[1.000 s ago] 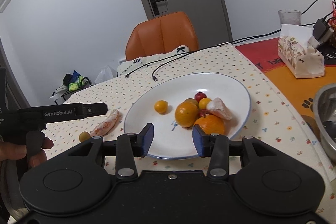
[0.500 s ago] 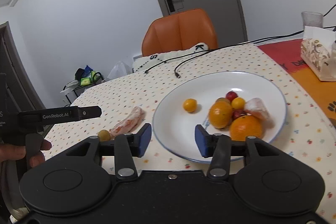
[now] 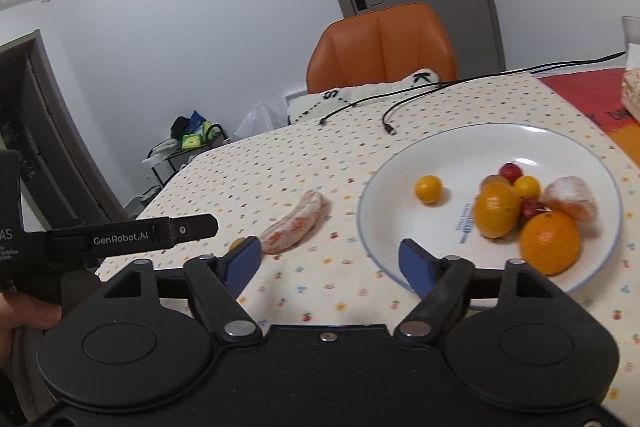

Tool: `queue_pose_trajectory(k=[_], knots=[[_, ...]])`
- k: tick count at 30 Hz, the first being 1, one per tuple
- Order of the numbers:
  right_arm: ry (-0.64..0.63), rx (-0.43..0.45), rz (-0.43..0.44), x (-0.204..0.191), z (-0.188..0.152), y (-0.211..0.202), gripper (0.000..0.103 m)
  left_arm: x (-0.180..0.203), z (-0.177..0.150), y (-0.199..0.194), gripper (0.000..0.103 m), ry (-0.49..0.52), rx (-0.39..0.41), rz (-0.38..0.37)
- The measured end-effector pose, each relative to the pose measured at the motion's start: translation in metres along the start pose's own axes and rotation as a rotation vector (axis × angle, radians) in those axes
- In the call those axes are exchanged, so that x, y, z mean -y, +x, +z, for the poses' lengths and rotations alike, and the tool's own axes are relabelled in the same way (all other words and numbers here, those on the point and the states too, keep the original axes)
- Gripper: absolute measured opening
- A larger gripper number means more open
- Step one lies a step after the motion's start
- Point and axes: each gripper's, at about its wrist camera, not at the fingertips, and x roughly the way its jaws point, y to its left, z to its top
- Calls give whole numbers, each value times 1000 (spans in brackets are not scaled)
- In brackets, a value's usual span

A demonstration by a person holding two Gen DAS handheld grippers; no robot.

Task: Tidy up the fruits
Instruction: 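Move both open grippers back to the brown fruit and pomelo piece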

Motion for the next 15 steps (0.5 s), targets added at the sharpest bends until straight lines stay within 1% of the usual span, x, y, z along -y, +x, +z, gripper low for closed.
queue_pose_trajectory(k=[4, 9, 15], knots=[[-5, -8, 18, -7, 0, 5, 85, -7, -5, -4, 88, -8, -7, 12], [-16, -21, 39, -15, -1, 11, 89, -16, -11, -8, 89, -17, -15, 20], [-29, -35, 52, -24, -3, 16, 90, -22, -15, -10, 89, -14, -18, 16]])
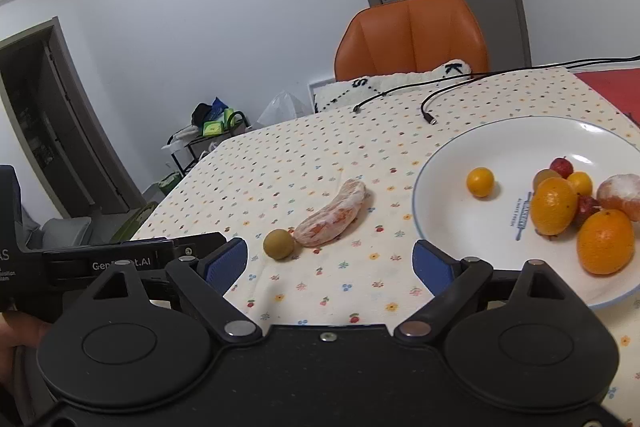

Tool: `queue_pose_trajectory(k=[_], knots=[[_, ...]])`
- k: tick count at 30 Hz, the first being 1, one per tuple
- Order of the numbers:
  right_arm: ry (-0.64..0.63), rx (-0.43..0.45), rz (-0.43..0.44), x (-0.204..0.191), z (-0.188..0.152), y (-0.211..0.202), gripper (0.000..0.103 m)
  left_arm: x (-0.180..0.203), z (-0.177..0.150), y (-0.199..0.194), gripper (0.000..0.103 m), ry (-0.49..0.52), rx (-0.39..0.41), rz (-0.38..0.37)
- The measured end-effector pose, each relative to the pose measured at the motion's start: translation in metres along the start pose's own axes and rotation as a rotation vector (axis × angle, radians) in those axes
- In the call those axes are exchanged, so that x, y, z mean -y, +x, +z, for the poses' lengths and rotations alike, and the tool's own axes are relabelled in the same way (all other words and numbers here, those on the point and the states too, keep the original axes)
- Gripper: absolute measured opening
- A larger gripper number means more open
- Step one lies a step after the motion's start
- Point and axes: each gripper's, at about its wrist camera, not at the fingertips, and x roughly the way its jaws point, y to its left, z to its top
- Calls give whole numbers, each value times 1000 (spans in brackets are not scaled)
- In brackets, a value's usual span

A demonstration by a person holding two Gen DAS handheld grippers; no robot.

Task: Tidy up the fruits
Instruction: 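Move both open grippers back to the brown fruit and pomelo piece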

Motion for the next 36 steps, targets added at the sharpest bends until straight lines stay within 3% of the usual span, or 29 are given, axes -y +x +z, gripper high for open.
queue_pose_trajectory(k=[5, 7, 20, 32, 36], knots=[[6, -8, -5, -1, 1, 3, 93, -1, -2, 4, 89, 1, -7, -14], [2, -4, -3, -2, 1, 2, 102, 0, -2, 5, 89, 4, -6, -19], [24, 2, -44, 5, 5, -5, 103, 17, 2, 30, 81, 29, -9, -97], [20, 4, -85, 4, 11, 7, 103, 25, 3, 56, 57, 37, -56, -111], [10, 0, -79, 2, 11, 12, 100, 26, 4, 58, 38, 48, -54, -122]])
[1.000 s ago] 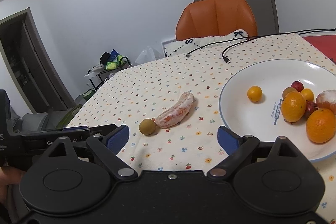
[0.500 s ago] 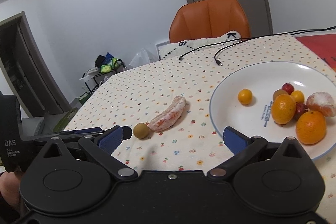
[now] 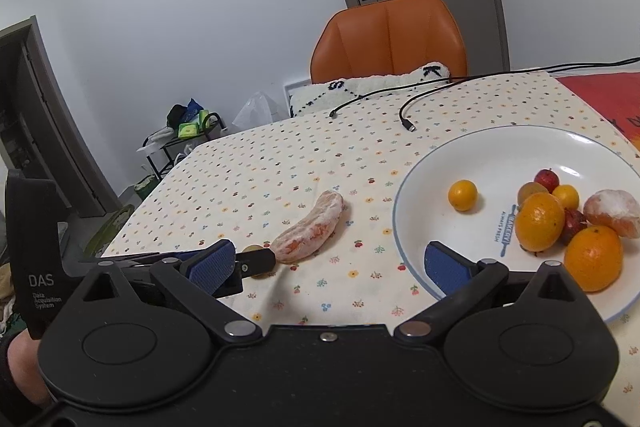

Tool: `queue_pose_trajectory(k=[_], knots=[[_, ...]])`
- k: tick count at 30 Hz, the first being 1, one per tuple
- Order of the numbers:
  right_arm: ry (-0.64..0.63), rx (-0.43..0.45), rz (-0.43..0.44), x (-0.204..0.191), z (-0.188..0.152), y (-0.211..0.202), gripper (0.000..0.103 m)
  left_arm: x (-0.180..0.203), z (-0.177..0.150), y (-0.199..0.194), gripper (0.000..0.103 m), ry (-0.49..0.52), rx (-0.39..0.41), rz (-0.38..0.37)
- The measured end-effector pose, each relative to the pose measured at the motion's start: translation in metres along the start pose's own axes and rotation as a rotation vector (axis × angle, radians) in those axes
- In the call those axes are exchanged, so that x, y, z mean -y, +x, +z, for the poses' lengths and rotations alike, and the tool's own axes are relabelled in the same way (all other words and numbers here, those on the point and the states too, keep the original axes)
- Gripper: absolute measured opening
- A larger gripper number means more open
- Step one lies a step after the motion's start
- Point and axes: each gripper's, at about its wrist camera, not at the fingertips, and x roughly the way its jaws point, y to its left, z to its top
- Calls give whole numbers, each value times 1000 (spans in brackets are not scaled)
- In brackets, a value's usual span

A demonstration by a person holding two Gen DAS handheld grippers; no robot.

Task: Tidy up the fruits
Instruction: 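Move both open grippers back to the brown fruit and pomelo piece, then grasp the brown round fruit with the left gripper while the right grasps the pomelo piece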

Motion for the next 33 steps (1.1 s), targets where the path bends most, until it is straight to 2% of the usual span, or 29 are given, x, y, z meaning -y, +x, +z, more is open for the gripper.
queue_pose_trajectory(k=[1, 2, 7, 16, 25, 33], knots=[[-1, -2, -2, -1, 0, 1, 97, -1, 1, 0, 27, -9, -7, -12], [-1, -4, -3, -1, 0, 3, 96, -2, 2, 0, 24, -18, -12, -17], [-17, -9, 6, -8, 2, 10, 82, -9, 3, -5, 24, -41, -1, 1], [-30, -30, 38, -18, 2, 25, 72, -24, 7, -20, 24, -60, 27, 39], [-58, -72, 38, -30, 3, 49, 69, -44, 8, -29, 24, -95, 50, 72], [-103, -109, -4, -42, 3, 70, 68, -61, 6, -34, 24, -125, 60, 96]])
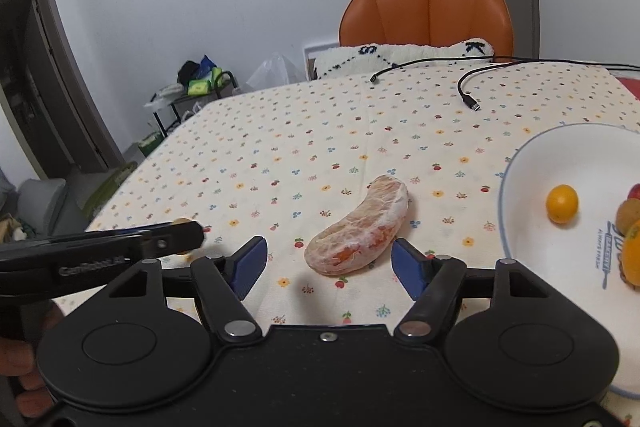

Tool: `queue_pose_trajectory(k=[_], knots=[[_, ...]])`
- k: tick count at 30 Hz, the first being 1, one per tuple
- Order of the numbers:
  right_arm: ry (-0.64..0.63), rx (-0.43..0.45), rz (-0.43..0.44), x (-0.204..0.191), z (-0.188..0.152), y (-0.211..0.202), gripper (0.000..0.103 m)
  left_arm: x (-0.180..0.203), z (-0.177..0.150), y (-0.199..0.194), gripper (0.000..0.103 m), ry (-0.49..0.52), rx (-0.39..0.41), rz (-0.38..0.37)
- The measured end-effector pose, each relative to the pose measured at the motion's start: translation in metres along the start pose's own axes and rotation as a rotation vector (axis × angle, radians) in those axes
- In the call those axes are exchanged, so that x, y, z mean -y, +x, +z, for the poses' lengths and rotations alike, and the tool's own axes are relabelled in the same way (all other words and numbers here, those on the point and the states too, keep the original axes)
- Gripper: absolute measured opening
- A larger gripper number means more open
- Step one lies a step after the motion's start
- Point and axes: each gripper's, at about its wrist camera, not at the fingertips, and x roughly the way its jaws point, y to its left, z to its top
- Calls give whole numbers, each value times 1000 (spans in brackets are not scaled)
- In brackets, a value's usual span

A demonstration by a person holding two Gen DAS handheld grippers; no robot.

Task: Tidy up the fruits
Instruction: 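Grasp the brown round fruit with the left gripper while the right grasps the pomelo piece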

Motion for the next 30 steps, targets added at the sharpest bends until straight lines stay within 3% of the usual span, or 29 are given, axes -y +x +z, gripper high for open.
queue_pose_trajectory(k=[24, 26, 30], knots=[[-134, -3, -51, -31, 5, 33, 66, -33, -1, -2, 24, -59, 10, 29], [-160, 1, -73, -33, 4, 34, 62, -33, -2, -2, 24, -60, 10, 29], [-192, 12, -125, -34, 4, 34, 43, -31, -2, -4, 24, -58, 11, 26]])
